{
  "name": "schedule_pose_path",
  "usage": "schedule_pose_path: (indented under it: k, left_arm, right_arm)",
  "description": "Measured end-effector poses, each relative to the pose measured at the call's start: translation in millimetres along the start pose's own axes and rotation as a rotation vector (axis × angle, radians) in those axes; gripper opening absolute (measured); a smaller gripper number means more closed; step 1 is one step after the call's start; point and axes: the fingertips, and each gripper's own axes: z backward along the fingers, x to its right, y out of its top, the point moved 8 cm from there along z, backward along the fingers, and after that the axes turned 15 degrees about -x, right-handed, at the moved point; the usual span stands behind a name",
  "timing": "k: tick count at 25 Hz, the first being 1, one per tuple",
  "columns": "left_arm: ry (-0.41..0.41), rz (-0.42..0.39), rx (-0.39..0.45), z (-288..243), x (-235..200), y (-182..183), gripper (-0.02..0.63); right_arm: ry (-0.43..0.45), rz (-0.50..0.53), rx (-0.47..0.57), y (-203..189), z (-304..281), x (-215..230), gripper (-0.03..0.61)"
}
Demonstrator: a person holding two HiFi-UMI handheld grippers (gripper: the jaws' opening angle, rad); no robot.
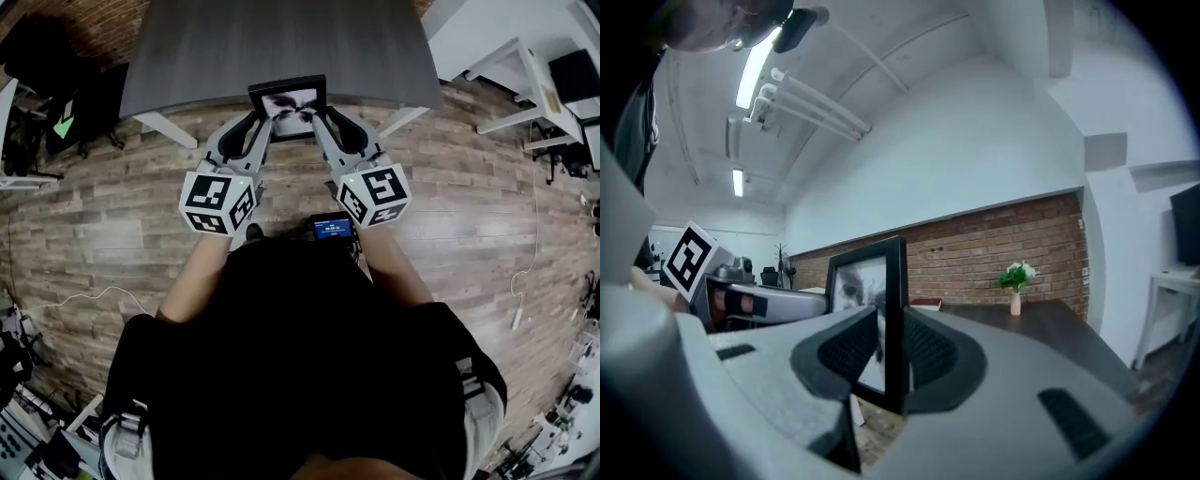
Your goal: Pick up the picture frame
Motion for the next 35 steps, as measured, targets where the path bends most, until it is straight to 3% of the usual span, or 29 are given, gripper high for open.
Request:
schedule_pose_path:
  k: [10,18,25,35]
  left_arm:
    - [-0.015,0.015,-0.014,25.9,-40.4,-11.1,0.078]
    - [-0.06,-0.017,-0.011,14.5,-20.9,-3.4,0.078]
    - [-0.091,-0.027,-0.015,-17.9,30.3,1.6,0.078]
    - [-0.106,-0.012,-0.012,-24.8,31.3,3.9,0.078]
  right_arm:
    - [0.017,-0.025,-0.036,-5.2,-24.3,-41.2,0.075]
    - [-0.029,-0.051,-0.028,-12.1,-6.4,-27.0,0.072]
    - [-0.046,-0.084,-0.007,-26.0,30.9,20.1,0.072]
    - [-0.048,-0.098,0.005,-26.2,33.1,25.5,0.072]
